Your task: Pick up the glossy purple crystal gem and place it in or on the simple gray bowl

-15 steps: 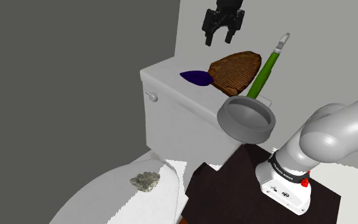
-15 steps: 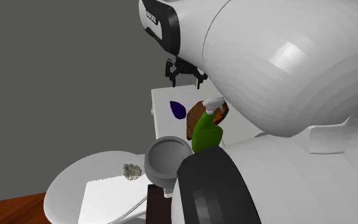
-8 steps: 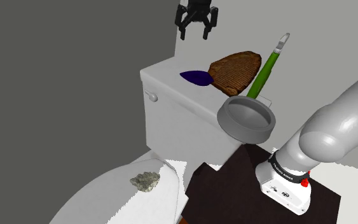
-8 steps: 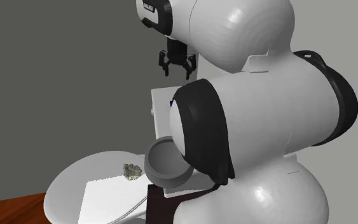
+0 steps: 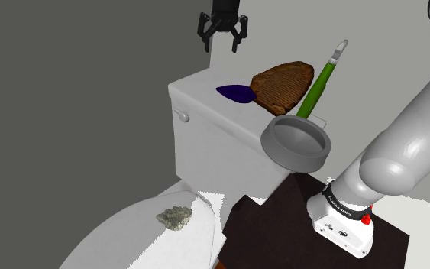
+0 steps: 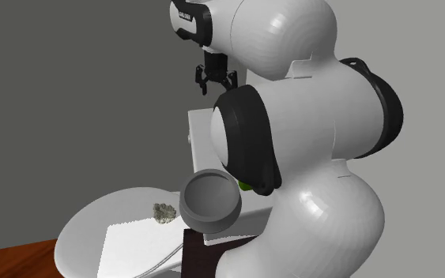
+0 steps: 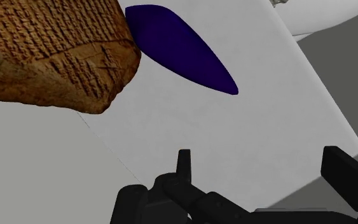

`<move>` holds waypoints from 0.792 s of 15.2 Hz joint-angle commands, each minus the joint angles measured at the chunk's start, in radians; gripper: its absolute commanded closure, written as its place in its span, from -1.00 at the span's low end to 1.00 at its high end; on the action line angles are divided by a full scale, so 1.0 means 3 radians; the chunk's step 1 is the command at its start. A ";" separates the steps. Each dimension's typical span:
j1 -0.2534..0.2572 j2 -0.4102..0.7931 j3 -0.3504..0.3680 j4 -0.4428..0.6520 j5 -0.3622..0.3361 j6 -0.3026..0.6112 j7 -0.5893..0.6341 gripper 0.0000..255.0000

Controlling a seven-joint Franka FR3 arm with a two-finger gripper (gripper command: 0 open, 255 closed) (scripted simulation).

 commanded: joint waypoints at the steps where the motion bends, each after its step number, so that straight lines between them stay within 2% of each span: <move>1: 0.0003 -0.0003 0.0002 -0.0098 0.0001 0.0097 0.0004 -1.00; 2: 0.0003 -0.0014 0.0003 -0.0182 0.0004 0.0170 0.0002 -1.00; 10: 0.0003 -0.0014 0.0003 -0.0181 0.0004 0.0169 0.0002 -1.00; 11: 0.0003 -0.0014 0.0003 -0.0181 0.0004 0.0169 0.0002 1.00; 12: 0.0003 -0.0014 0.0003 -0.0181 0.0004 0.0169 0.0002 1.00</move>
